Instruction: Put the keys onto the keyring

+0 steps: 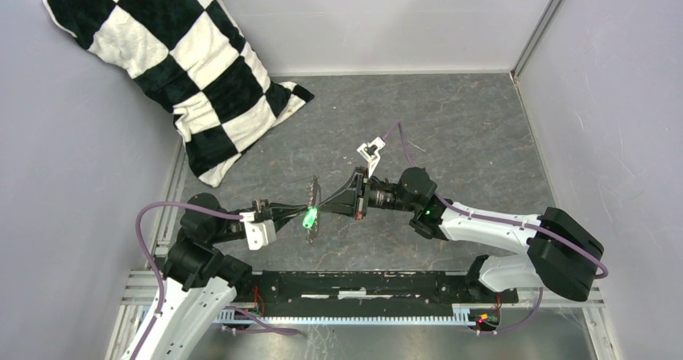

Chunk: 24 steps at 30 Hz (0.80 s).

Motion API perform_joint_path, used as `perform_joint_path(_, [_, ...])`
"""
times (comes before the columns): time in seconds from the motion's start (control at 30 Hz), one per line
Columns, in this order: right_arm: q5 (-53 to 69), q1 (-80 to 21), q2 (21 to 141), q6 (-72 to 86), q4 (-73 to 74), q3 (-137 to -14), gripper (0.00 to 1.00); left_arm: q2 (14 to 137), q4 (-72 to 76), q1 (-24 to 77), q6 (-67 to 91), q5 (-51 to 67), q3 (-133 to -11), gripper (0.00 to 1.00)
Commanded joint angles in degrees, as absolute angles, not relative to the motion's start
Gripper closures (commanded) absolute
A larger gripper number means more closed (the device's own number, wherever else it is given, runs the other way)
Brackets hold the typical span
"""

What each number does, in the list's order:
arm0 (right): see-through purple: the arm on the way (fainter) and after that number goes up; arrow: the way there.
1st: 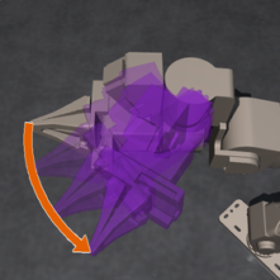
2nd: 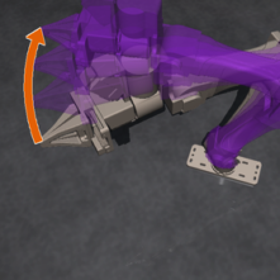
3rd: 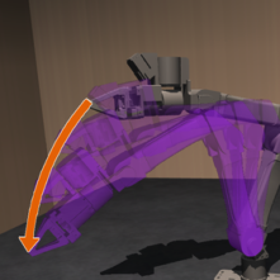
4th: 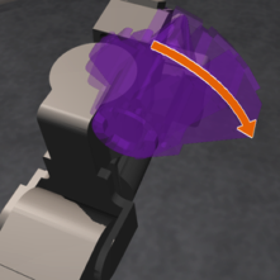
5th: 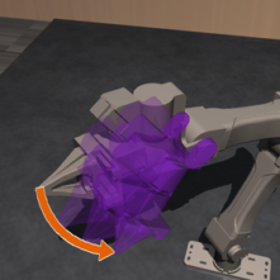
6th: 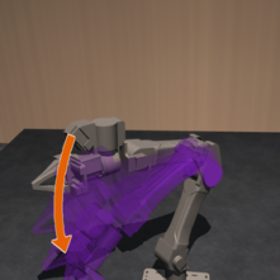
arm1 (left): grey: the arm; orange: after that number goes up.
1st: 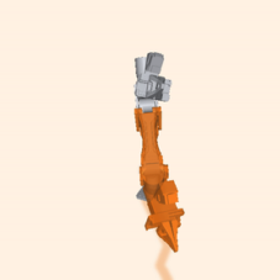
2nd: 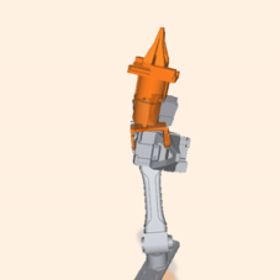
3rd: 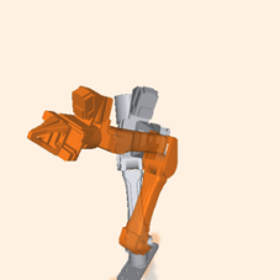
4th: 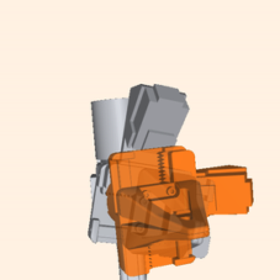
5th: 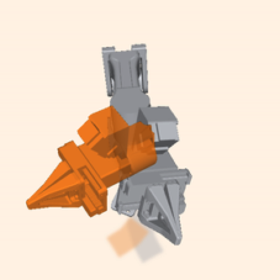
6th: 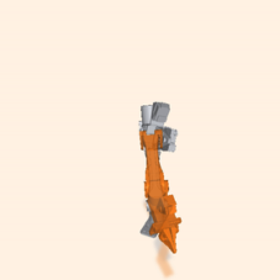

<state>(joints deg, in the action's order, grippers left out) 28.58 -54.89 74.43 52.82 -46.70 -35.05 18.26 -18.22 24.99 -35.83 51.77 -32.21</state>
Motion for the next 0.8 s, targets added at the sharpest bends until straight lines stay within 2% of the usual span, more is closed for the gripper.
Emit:
perform_joint_path(0.0, [28.65,-55.02,74.7,53.52,-49.83,-37.92,0.99,17.94,-18.15,25.14,-38.49,54.31,-34.06,0.98])
perform_joint_path(0.77, [28.76,-55.46,75.71,53.44,-49.48,-38.85,0.99,17.3,-20.59,25.14,-41.13,54.62,-34.02,0.98])
